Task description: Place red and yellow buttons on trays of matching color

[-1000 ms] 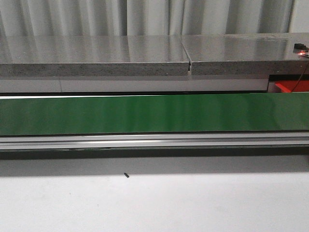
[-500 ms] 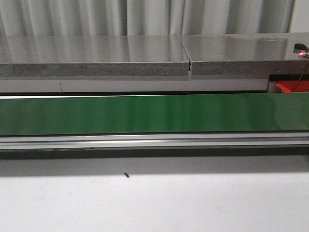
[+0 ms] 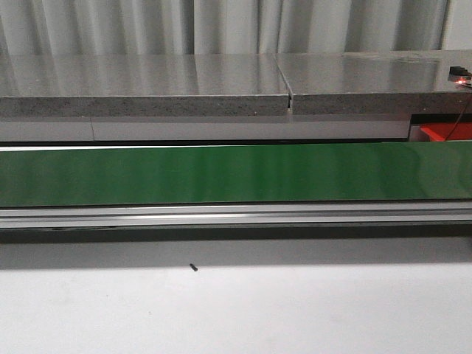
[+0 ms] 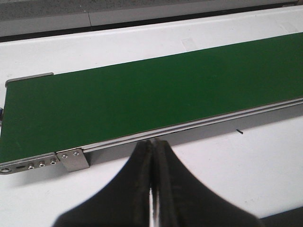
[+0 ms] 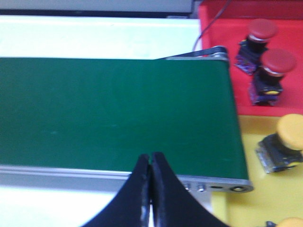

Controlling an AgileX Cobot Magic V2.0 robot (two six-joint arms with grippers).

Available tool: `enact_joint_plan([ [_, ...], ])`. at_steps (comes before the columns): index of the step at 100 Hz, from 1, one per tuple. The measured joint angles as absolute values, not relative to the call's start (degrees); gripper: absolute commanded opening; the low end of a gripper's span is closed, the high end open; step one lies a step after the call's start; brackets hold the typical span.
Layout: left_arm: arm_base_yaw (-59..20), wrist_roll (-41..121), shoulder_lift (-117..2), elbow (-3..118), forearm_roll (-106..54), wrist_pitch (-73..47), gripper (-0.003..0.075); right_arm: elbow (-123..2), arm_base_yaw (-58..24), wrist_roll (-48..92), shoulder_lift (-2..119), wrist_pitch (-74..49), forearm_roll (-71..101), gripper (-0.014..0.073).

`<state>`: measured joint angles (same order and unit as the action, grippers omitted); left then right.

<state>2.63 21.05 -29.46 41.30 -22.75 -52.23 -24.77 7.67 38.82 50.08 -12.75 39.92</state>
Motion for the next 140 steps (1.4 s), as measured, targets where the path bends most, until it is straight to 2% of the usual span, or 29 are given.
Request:
enact_joint_plan([
  [37,2.63,21.05,-29.46,41.30,-22.75,-52.23,-0.0020,-24.77,4.94,35.72,44.45,-17.48,38.49,-0.0091],
  [63,2.63,21.05,-29.46,41.30,-22.75,-52.23,-0.0020,-24.77,4.51,3.75,37.83,-26.17,14.72,-0.0091],
  [70,2.63,21.05,-29.46,41.30,-22.75,-52.23,-0.0020,-24.77,4.51,-0.77,36.47,-29.93,9.95,-0.0091],
  [102,2.63,21.05,-29.46,41.30,-22.75,-52.23,-0.0020,-26.78,4.34,-0.40,33.58,-45.27,7.16,-0.0091],
  [140,2.63,21.05,-29.46,41.30,-22.75,-52.23,-0.0020,-27.89,1.82,1.44,31.18,-48.63,7.16,-0.0091],
])
